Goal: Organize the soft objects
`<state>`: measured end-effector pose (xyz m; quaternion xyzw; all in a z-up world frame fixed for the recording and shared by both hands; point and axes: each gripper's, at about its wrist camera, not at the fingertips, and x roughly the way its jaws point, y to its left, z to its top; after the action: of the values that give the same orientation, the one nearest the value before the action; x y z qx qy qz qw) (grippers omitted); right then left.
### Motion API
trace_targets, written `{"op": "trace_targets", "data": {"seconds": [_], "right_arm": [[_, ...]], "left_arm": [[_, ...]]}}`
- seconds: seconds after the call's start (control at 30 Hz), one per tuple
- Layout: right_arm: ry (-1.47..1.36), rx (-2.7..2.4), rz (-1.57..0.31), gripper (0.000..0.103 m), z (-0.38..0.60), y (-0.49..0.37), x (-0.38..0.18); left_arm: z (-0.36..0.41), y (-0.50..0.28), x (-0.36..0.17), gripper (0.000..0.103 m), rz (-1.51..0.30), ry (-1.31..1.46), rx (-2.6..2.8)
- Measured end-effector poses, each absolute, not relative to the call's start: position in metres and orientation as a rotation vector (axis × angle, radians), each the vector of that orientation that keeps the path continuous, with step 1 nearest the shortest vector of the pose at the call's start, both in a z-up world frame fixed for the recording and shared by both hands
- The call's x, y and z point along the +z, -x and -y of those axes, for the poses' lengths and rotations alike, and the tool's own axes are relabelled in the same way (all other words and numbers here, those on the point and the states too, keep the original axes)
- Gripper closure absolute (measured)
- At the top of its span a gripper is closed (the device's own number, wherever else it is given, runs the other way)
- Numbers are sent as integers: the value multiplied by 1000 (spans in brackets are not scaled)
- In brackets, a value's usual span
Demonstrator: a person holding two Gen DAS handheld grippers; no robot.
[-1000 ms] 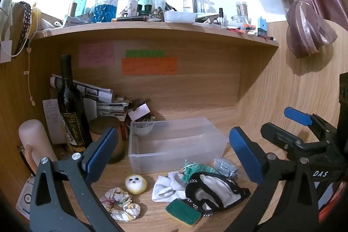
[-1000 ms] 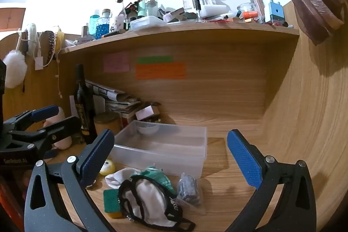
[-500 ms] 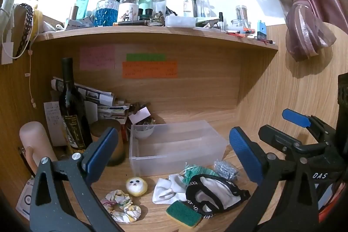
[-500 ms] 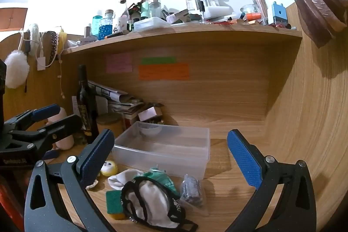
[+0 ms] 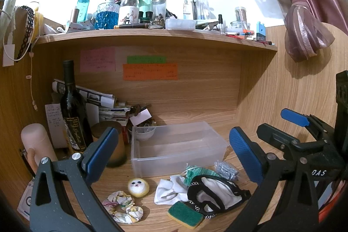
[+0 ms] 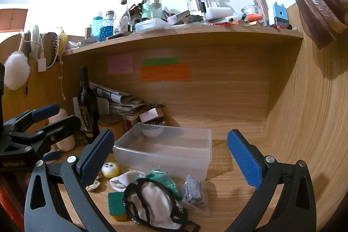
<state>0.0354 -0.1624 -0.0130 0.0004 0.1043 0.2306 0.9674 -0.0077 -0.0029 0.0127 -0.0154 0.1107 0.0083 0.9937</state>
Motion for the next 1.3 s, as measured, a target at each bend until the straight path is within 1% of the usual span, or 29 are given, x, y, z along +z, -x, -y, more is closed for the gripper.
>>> {"op": "trace_targets", "data": {"seconds": [1.3], "right_arm": [[4,468,-200,0,163,-34,-12]], "left_arm": [[4,9,15,0,-219,28,13]]}}
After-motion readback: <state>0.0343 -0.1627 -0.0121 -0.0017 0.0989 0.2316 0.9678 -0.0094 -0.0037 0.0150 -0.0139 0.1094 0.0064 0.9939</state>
